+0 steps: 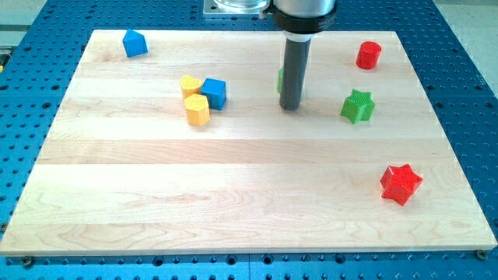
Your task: Push the green circle at the top center of the board
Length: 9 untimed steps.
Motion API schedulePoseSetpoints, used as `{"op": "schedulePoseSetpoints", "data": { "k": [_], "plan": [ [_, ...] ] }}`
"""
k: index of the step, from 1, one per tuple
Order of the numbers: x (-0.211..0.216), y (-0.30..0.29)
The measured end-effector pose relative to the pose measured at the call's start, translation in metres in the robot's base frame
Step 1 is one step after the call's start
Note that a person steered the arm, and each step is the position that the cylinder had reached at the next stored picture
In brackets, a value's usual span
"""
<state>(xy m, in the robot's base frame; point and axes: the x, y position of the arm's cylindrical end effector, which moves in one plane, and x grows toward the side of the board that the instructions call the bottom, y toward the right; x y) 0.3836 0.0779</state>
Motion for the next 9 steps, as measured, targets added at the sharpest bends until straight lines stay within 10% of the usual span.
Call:
{"op": "schedulePoseSetpoints", "data": {
  "k": [3, 9],
  "plan": [
    [-0.013, 0.084],
    [-0.04, -0.04]
  ]
}}
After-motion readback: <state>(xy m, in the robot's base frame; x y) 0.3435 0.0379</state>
